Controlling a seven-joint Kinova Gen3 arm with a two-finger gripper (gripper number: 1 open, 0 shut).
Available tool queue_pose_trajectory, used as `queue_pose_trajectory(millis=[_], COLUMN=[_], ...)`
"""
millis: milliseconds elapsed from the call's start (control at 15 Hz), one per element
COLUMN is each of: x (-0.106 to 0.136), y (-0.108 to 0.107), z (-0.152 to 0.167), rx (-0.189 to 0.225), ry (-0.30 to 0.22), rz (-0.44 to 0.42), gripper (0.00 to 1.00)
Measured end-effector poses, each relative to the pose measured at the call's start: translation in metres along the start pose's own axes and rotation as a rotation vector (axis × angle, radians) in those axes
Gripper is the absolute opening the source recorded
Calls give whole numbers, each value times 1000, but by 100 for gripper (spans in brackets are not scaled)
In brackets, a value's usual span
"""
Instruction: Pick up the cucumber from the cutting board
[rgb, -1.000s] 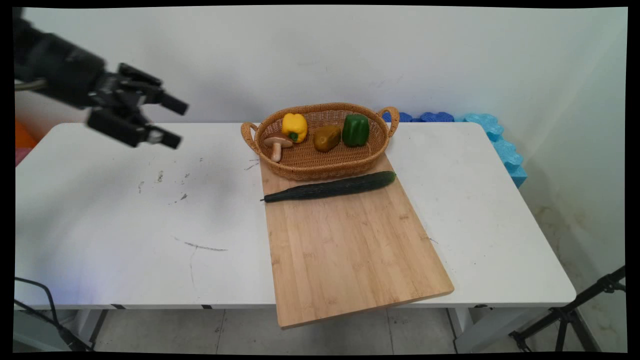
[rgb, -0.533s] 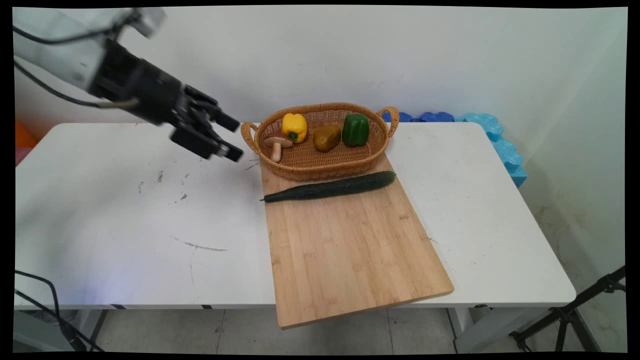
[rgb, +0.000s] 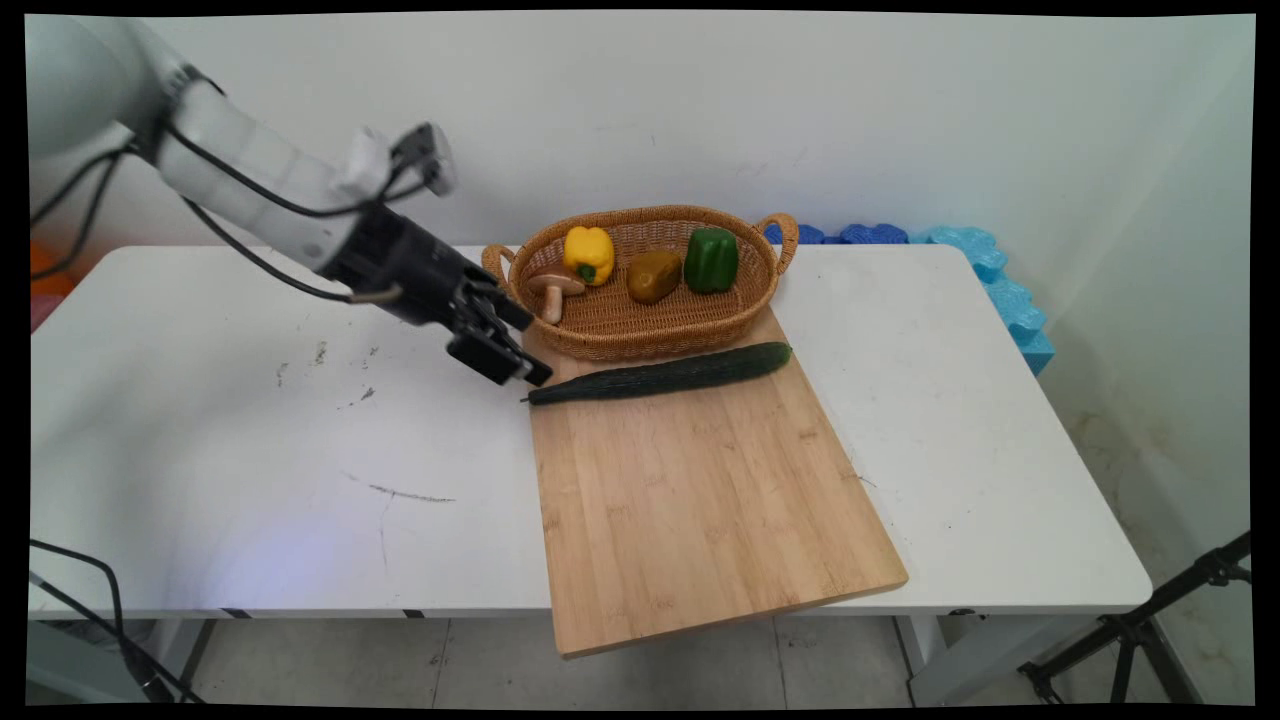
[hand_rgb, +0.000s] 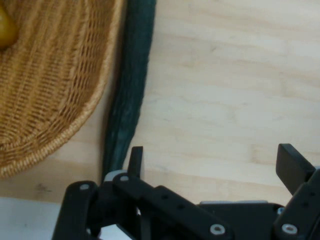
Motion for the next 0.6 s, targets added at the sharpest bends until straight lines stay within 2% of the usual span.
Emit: queue_pose_trajectory(millis=[200, 600], x=[-5, -15], y=[-10, -25], z=[29, 68], rx=[27, 64], ry=[-28, -66], rz=[-22, -52], gripper=[100, 100])
